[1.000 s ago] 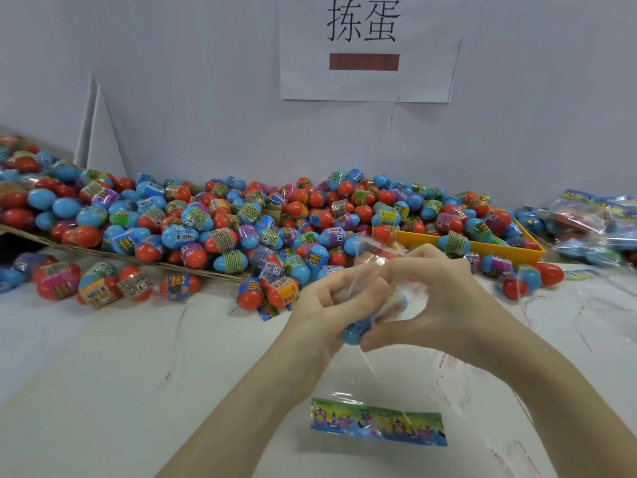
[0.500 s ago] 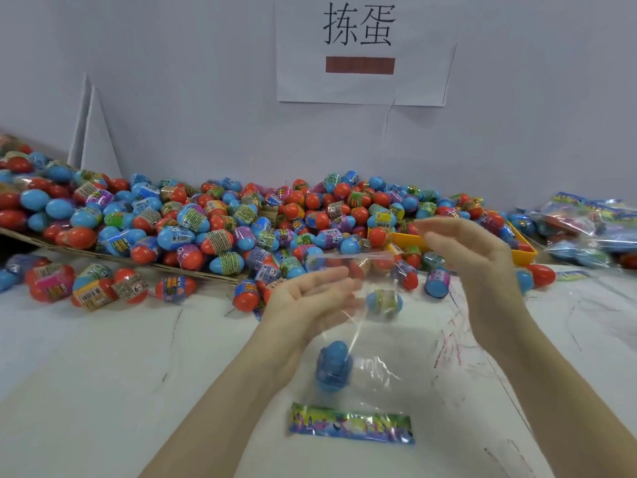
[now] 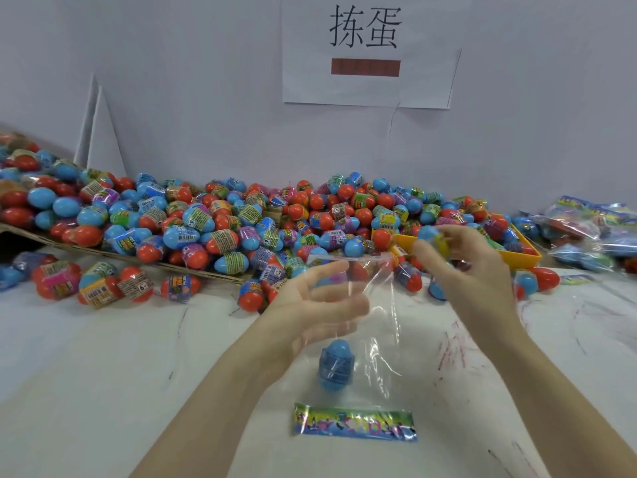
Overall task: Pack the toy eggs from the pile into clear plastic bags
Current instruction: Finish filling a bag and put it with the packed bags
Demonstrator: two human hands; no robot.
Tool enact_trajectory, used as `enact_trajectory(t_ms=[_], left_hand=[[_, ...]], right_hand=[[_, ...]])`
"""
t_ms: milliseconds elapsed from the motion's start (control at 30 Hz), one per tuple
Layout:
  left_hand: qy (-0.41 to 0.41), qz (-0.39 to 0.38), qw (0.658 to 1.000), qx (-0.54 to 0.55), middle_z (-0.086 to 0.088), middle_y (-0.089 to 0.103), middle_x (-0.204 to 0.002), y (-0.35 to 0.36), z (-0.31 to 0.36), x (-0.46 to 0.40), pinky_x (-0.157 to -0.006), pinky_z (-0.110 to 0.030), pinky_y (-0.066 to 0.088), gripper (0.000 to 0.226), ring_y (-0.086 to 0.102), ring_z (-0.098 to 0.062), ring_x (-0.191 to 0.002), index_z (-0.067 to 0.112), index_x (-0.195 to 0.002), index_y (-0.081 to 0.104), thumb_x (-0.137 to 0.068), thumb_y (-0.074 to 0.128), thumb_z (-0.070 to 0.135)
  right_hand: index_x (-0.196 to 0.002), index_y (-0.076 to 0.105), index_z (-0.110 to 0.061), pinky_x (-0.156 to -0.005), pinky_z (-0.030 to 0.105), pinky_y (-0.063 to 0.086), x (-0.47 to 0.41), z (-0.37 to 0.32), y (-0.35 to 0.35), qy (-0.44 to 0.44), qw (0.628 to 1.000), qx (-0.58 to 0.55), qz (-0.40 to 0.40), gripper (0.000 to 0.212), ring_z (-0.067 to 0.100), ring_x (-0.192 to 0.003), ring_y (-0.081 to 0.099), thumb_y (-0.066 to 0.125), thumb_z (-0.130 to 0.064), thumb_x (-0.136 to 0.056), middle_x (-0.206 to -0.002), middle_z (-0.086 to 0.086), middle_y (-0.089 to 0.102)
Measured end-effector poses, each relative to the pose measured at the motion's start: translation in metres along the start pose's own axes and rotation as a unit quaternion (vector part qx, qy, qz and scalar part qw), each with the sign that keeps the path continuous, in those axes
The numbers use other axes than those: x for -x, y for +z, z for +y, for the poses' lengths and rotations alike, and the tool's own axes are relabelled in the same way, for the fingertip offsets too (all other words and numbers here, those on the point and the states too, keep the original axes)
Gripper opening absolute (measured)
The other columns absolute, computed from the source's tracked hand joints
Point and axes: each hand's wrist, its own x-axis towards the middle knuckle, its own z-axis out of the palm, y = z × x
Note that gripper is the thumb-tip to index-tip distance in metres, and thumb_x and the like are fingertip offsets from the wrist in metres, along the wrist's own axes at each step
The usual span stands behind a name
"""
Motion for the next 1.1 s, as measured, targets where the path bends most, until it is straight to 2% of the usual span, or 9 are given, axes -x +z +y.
enact_trajectory(t_ms=[167,300,433,533,667,833,933,1000,1100], left_hand=[[0.026,-0.027,0.996,-0.076,0.001,0.073,-0.099,0.006,-0.003,0.002,-0.073,-0.025,0.057,0.07,0.07,-0.02,-0.088,0.03,-0.109,0.056,-0.056,0.078,-0.011],[0.06,-0.027,0.994,-0.085,-0.004,0.073,-0.097,0.017,-0.008,0.003,-0.065,-0.02,0.054,0.068,0.071,-0.02,-0.083,0.022,-0.116,0.054,-0.061,0.075,-0.014],[0.09,-0.03,0.991,-0.094,-0.002,0.074,-0.085,0.022,-0.009,0.003,-0.063,-0.018,0.053,0.061,0.071,-0.016,-0.079,0.02,-0.109,0.057,-0.062,0.074,-0.015],[0.098,-0.034,0.991,-0.091,0.002,0.074,-0.078,0.023,-0.009,0.004,-0.063,-0.018,0.053,0.064,0.071,-0.012,-0.075,0.024,-0.108,0.056,-0.061,0.074,-0.016],[0.101,-0.033,0.989,-0.099,0.003,0.073,-0.074,0.025,-0.01,0.006,-0.064,-0.019,0.053,0.066,0.071,-0.014,-0.077,0.027,-0.108,0.056,-0.061,0.075,-0.015],[0.11,-0.044,0.987,-0.104,-0.003,0.072,-0.097,0.027,-0.006,0.008,-0.067,-0.021,0.055,0.071,0.07,-0.018,-0.081,0.027,-0.113,0.055,-0.06,0.075,-0.017],[0.116,-0.045,0.986,-0.107,-0.001,0.071,-0.099,0.028,-0.005,0.009,-0.068,-0.02,0.054,0.071,0.07,-0.016,-0.08,0.026,-0.113,0.054,-0.06,0.075,-0.018],[0.118,-0.042,0.987,-0.105,-0.001,0.072,-0.1,0.028,-0.006,0.009,-0.069,-0.02,0.054,0.072,0.07,-0.017,-0.081,0.026,-0.114,0.054,-0.06,0.076,-0.016],[0.12,-0.042,0.988,-0.091,0.001,0.072,-0.098,0.027,-0.006,0.009,-0.068,-0.022,0.055,0.07,0.07,-0.018,-0.084,0.031,-0.108,0.056,-0.059,0.077,-0.014]], right_hand=[[-0.086,0.054,-0.026,-0.053,0.002,0.042,0.004,-0.039,-0.008,0.042,0.975,-0.213,-0.047,0.031,-0.007,-0.068,0.063,0.065,-0.035,-0.059,-0.068,-0.022,0.066],[-0.083,0.057,-0.032,-0.07,0.009,0.047,0.014,-0.047,-0.006,-0.018,0.987,-0.098,-0.127,0.033,-0.003,-0.083,0.061,0.065,-0.052,-0.058,-0.08,-0.023,0.065],[-0.076,0.056,-0.047,-0.096,0.039,0.034,0.018,-0.047,-0.005,-0.063,0.981,0.094,-0.16,0.027,0.006,-0.102,0.044,0.062,-0.059,-0.053,-0.092,-0.027,0.053],[-0.075,0.049,-0.05,-0.095,0.044,0.032,0.018,-0.047,-0.007,-0.084,0.974,0.136,-0.163,0.02,0.007,-0.098,0.041,0.06,-0.049,-0.058,-0.085,-0.032,0.051],[-0.081,0.044,-0.055,-0.084,0.03,0.02,0.018,-0.049,-0.012,-0.132,0.966,0.168,-0.142,0.02,0.011,-0.096,0.045,0.055,-0.047,-0.066,-0.082,-0.028,0.055],[-0.082,0.046,-0.051,-0.093,0.052,0.038,0.015,-0.051,-0.011,-0.106,0.984,0.094,-0.105,0.016,0.008,-0.093,0.053,0.054,-0.047,-0.068,-0.086,-0.028,0.053],[-0.087,0.046,-0.049,-0.095,0.044,0.032,0.016,-0.049,-0.011,-0.134,0.973,0.145,-0.119,0.025,0.012,-0.098,0.05,0.063,-0.036,-0.075,-0.086,-0.029,0.051],[-0.089,0.047,-0.051,-0.084,0.03,0.019,0.017,-0.049,-0.014,-0.146,0.965,0.181,-0.125,0.033,0.007,-0.098,0.041,0.069,-0.031,-0.075,-0.086,-0.034,0.046],[-0.086,0.043,-0.061,-0.069,0.024,0.01,0.016,-0.051,-0.019,-0.14,0.956,0.206,-0.158,0.039,0.001,-0.091,0.031,0.07,-0.035,-0.073,-0.084,-0.038,0.044]])
